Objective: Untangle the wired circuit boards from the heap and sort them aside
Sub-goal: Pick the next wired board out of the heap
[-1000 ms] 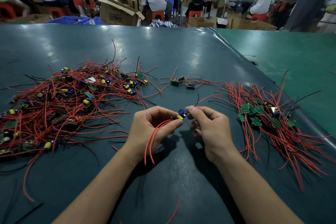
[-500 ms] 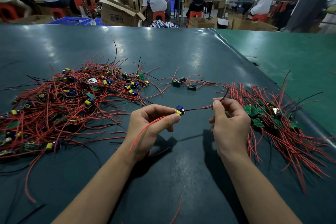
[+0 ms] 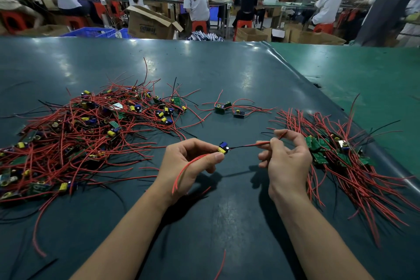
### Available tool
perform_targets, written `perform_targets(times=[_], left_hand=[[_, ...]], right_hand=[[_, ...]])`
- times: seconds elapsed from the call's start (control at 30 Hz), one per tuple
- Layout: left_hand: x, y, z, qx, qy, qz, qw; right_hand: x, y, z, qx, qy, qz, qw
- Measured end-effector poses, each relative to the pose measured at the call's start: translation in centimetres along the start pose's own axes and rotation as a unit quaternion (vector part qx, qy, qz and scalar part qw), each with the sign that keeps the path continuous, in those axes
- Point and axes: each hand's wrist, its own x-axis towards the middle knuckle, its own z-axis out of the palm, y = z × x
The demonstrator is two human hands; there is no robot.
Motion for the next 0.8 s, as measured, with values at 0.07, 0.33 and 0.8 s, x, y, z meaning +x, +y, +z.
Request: perform_targets(times=[0.07, 0.33, 0.8], left_hand=[[-0.03, -0.01, 0.00, 0.004, -0.006, -0.004, 1.000], [-0.04, -0.03, -0.20, 0.003, -0.011, -0.004, 1.000], [-0.08, 0.07, 0.08, -0.021, 0.030, 0.034, 0.999]], right_hand=[[0.05, 0.07, -0.08, -0.011, 0.004, -0.012, 1.000], [0.49, 0.01, -0.13, 0.018, 0.032, 0.008, 0.999], [0.54, -0.43, 0.19, 0.143, 0.015, 0.147, 0.979]])
